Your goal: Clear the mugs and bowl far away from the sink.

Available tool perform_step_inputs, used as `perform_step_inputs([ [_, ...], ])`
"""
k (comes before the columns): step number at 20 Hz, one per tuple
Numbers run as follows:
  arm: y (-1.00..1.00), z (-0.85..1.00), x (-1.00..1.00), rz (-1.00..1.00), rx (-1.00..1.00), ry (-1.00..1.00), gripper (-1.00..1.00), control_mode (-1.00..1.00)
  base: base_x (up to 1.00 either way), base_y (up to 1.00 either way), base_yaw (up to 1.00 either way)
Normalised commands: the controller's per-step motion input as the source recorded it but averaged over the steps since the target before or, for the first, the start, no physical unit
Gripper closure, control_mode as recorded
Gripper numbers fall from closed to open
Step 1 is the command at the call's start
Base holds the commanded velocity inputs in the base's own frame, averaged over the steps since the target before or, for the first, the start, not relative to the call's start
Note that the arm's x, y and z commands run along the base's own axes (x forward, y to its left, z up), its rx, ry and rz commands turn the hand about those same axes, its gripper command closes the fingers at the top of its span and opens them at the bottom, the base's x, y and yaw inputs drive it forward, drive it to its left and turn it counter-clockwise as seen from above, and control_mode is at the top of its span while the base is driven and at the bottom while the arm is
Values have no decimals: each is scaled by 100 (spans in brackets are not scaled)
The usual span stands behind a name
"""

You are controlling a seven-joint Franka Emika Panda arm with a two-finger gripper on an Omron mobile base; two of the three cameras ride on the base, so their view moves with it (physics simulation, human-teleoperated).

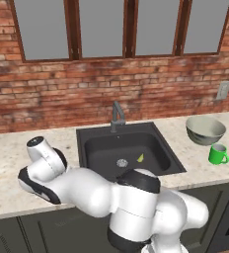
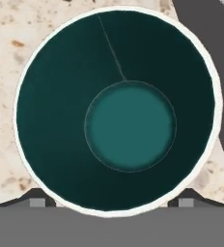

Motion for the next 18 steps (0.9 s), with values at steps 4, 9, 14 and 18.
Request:
perform_step_inputs([
  [4,0,-5,16,0,0,-4,100,-100,0,0,0],
  [9,-34,-1,5,0,1,-3,100,-100,0,0,0],
  [14,-44,8,-5,0,6,-9,100,-100,0,0,0],
  [18,-19,49,-32,3,19,-10,100,-100,0,0,0],
])
